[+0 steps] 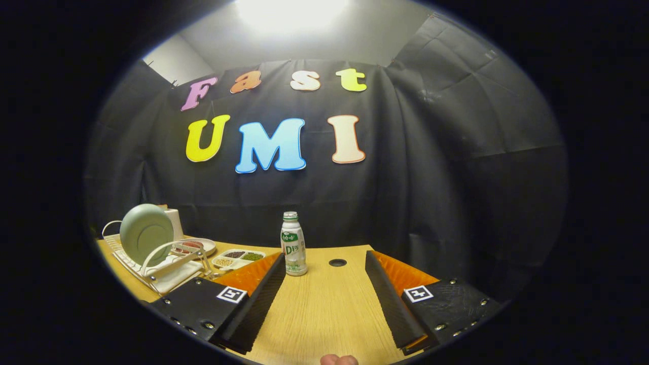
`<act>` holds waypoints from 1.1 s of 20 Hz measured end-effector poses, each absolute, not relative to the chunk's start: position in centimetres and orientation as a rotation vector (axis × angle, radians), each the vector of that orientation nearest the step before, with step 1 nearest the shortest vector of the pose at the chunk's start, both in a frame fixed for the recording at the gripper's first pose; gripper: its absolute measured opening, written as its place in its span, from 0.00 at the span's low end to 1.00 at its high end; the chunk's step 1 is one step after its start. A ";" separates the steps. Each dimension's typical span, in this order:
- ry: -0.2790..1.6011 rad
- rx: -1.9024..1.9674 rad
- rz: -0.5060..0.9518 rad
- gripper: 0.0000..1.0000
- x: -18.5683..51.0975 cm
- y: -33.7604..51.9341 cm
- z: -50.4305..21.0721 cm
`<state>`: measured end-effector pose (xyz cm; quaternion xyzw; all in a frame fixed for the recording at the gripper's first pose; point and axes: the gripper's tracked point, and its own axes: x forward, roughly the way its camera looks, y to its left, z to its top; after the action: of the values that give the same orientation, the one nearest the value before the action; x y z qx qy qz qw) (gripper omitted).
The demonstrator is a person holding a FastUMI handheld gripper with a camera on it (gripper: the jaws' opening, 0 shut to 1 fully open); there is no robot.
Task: Take the plate from the dish rack, then take the spoon from the basket and place it into the plate.
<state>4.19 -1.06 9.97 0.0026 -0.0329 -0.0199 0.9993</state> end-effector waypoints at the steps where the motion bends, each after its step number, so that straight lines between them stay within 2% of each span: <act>1: -0.067 0.003 -0.031 0.97 3.7 -0.4 11.2; 9: -0.070 -0.022 -0.030 0.97 0.5 6.1 22.2; 17: -0.064 -0.014 -0.002 0.97 0.1 13.8 26.4; 22: -0.018 0.008 0.015 0.97 1.2 18.5 26.2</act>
<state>1.24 18.49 26.25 0.0038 -0.0088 0.0075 0.9999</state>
